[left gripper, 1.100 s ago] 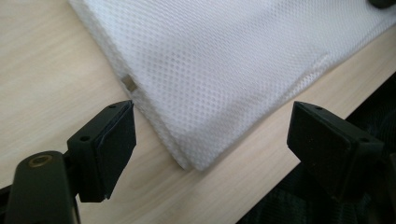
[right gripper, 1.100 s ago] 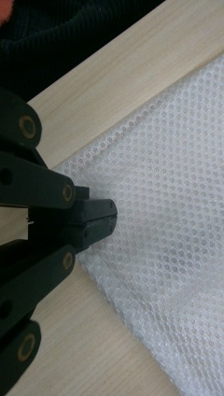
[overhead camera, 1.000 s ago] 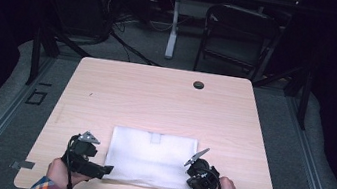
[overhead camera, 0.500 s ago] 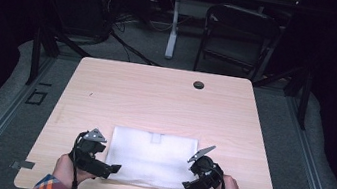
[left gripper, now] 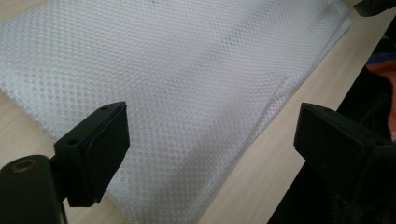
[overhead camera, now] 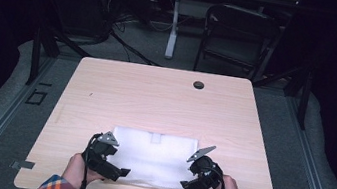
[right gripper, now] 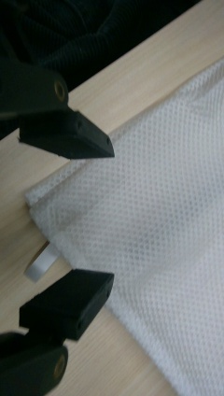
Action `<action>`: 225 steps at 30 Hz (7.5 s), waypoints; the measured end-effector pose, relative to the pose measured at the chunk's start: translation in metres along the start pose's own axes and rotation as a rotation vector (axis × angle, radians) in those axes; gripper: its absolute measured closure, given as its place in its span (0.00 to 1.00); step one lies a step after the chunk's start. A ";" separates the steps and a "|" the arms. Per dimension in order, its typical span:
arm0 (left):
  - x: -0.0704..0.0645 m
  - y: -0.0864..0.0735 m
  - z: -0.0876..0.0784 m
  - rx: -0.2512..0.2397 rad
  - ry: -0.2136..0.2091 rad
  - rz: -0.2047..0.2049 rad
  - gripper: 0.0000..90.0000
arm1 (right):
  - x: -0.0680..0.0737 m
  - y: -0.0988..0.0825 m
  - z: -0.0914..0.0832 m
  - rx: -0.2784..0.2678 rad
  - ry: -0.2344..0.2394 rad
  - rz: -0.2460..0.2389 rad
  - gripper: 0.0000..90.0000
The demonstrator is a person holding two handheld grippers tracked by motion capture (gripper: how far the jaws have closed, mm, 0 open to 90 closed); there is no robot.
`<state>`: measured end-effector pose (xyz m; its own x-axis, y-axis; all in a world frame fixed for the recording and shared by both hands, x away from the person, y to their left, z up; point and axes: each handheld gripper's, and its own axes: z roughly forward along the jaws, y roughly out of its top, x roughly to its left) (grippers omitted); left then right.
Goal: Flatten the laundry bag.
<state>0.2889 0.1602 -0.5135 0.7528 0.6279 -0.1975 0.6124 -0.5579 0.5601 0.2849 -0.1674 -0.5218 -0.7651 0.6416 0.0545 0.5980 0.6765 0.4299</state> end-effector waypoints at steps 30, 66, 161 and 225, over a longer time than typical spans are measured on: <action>-0.028 0.008 0.058 0.162 -0.051 0.131 0.46 | 0.020 0.003 0.033 0.110 0.015 -0.137 0.77; -0.042 0.018 0.064 0.130 -0.069 0.189 0.40 | 0.008 0.002 0.001 -0.017 0.068 -0.026 0.99; -0.038 0.040 0.060 0.078 -0.051 0.121 0.95 | 0.036 0.006 0.042 0.024 0.053 -0.147 1.00; 0.032 0.174 0.016 -0.026 0.316 0.061 0.96 | 0.035 0.006 0.041 0.036 0.077 -0.132 1.00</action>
<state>0.4236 0.0743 -0.4347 0.6730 0.7336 0.0943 0.5591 -0.5881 0.5844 0.2720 -0.1260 -0.5541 -0.8526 0.5179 0.0691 0.4984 0.7664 0.4053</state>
